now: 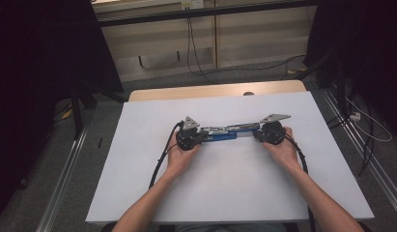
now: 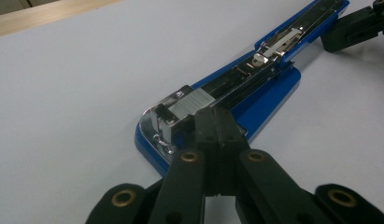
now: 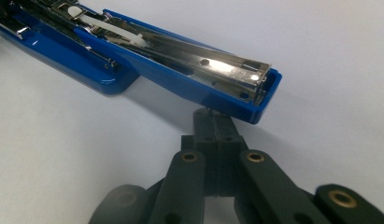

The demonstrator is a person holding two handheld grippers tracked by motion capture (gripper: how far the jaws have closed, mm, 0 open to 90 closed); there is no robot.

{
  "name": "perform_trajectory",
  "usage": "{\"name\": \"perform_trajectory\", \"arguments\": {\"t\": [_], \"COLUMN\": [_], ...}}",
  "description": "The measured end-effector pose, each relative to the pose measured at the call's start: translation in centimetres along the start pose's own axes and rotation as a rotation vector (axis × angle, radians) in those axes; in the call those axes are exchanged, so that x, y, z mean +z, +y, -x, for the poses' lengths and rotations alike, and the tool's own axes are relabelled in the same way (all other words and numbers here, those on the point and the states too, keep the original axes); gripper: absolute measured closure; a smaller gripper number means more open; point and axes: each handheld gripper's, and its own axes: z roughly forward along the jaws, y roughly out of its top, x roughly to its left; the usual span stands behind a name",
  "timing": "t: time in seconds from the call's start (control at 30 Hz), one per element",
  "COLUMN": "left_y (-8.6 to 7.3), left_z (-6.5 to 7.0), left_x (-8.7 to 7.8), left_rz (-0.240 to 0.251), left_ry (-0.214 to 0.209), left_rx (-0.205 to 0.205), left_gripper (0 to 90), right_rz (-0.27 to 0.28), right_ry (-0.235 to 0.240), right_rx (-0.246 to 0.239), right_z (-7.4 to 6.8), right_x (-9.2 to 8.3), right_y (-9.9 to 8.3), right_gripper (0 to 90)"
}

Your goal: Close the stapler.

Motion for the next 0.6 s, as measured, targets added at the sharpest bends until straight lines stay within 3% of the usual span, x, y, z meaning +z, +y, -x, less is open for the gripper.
{"name": "perform_trajectory", "arguments": {"t": [0.6], "left_y": [0.01], "left_z": [0.08], "left_x": [-0.03], "left_rz": [-0.005], "left_ry": [0.009], "left_rx": [0.013], "left_gripper": [90.0], "right_rz": [0.033], "right_ry": [-0.006], "right_rx": [0.006], "right_z": [-0.05], "right_x": [-0.03], "right_y": [0.11], "right_gripper": [90.0]}}
